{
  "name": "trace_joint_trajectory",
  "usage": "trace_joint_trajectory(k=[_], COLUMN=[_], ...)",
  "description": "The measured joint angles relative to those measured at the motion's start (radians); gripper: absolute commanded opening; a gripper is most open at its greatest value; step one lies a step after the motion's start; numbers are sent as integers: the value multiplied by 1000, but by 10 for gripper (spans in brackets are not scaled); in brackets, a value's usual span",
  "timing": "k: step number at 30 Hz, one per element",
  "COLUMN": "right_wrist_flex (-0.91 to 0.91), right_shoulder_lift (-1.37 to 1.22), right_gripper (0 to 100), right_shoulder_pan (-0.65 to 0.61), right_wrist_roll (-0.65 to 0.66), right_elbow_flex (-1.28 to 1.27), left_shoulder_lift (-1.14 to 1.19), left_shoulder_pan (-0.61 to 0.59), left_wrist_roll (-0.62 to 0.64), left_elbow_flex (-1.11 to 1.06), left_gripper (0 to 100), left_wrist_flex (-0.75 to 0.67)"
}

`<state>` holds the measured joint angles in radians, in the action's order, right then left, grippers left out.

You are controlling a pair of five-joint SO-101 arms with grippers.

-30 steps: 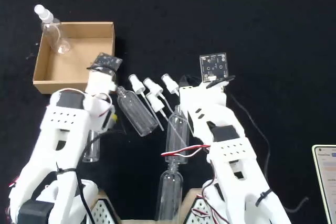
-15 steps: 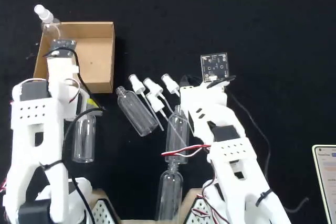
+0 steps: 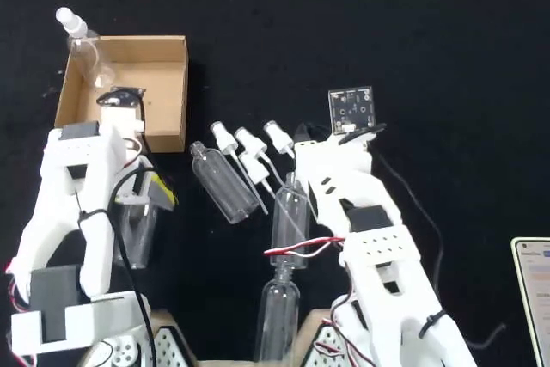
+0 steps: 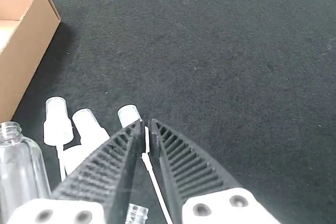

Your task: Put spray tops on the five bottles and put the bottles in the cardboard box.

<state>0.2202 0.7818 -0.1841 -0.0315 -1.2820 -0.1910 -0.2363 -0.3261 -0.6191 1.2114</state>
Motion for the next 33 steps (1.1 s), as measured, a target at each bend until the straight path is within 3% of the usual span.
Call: trace_joint_trajectory(k=[13, 21, 26, 33], right_wrist_flex=[0, 0, 0, 0], right_shoulder_lift=[0, 0, 0, 0], right_gripper=[15, 15, 15, 15], right_shoulder_pan=[0, 0, 0, 0], right_wrist_roll=[0, 0, 0, 0], right_elbow_flex=[0, 0, 0, 0], left_shoulder_lift=[5, 12, 12, 14], left_shoulder_pan=[-2, -17, -15, -15], left_wrist_roll=[-60, -359, -379, -379], left_elbow_flex=[-43, -31, -31, -41], left_gripper=[324, 324, 324, 324], left_wrist_flex=[-11, -15, -15, -132])
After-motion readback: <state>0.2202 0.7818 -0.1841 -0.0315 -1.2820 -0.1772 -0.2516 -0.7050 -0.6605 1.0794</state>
